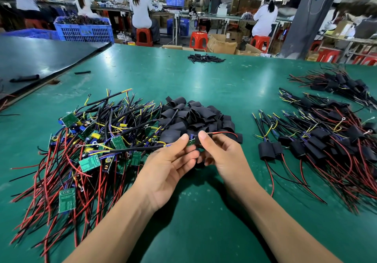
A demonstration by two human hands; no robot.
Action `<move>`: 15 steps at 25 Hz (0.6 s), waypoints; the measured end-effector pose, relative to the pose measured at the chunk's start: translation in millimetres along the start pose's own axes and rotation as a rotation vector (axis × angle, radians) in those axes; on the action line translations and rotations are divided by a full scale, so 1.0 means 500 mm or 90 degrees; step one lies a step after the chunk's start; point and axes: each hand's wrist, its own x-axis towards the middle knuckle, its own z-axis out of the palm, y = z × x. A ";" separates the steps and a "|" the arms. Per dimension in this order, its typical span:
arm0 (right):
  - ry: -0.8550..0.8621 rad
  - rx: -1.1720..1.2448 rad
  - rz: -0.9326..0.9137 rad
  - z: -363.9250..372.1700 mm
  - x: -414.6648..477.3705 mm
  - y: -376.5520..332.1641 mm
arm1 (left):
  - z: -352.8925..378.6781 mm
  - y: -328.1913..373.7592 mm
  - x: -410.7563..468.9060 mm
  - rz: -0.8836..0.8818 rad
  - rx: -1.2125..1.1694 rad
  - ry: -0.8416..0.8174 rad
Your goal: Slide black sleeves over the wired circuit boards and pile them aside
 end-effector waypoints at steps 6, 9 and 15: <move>-0.003 -0.097 0.012 0.005 -0.005 0.008 | -0.004 -0.001 0.000 -0.014 0.024 -0.021; -0.014 -0.083 0.044 0.008 0.001 0.009 | -0.008 0.001 0.002 0.005 0.026 -0.016; -0.043 -0.068 0.049 0.009 0.003 0.014 | -0.010 0.001 0.004 0.085 0.014 -0.009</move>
